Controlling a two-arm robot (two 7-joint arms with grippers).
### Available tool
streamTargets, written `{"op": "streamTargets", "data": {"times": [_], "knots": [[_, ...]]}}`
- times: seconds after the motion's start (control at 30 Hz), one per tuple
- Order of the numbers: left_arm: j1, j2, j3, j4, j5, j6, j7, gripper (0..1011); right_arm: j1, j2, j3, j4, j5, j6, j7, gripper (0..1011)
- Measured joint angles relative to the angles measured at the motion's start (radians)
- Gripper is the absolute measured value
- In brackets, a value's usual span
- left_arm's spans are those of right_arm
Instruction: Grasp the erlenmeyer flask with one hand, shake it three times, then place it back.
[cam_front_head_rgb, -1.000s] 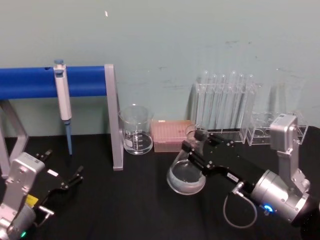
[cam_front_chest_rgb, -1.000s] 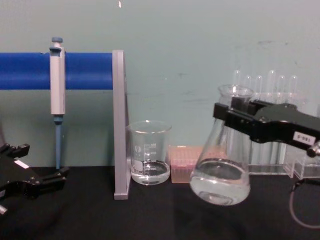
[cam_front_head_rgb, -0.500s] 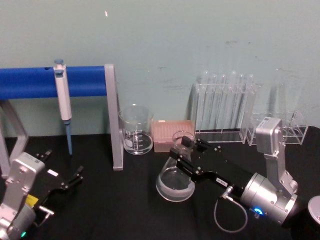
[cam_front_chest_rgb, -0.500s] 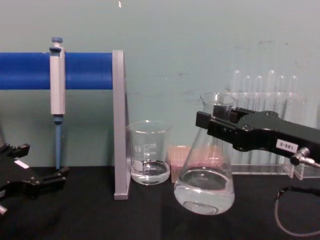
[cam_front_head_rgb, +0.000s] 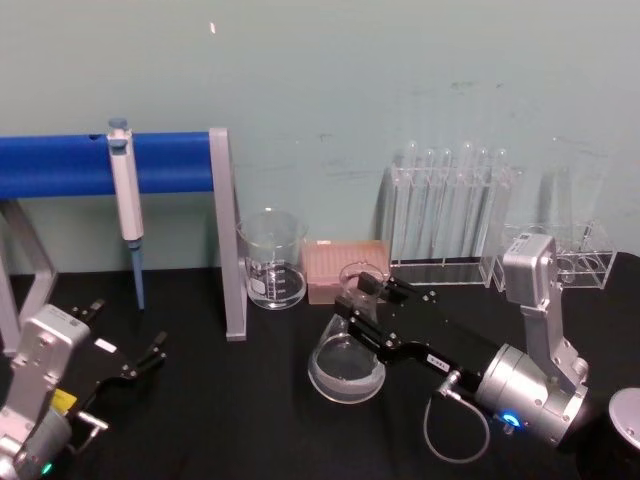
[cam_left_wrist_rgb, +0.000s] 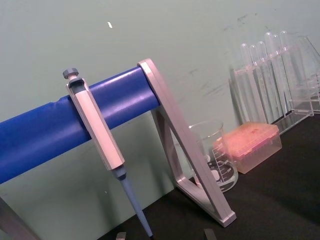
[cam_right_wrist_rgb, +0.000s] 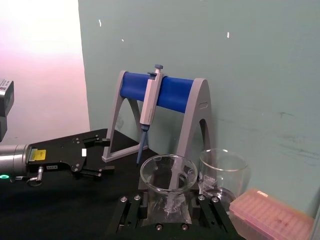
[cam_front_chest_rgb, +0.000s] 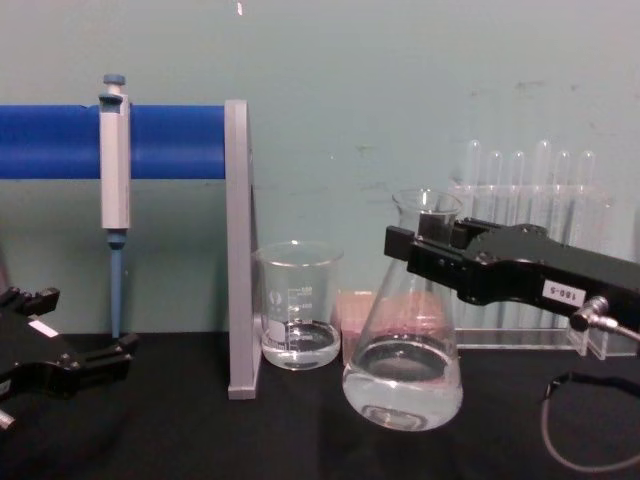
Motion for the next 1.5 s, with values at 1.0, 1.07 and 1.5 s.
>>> {"op": "streamTargets", "data": {"times": [1.0, 1.07, 1.5], "knots": [[0.000, 0.000, 0.000, 0.000, 0.000, 0.000, 0.000, 1001, 0.043, -0.022, -0.034, 0.106, -0.014, -0.006, 0.019, 450], [0.000, 0.000, 0.000, 0.000, 0.000, 0.000, 0.000, 1001, 0.045, -0.024, -0.037, 0.116, -0.015, -0.006, 0.024, 450], [0.000, 0.000, 0.000, 0.000, 0.000, 0.000, 0.000, 1001, 0.055, -0.030, -0.054, 0.166, -0.022, -0.003, 0.039, 450]]}}
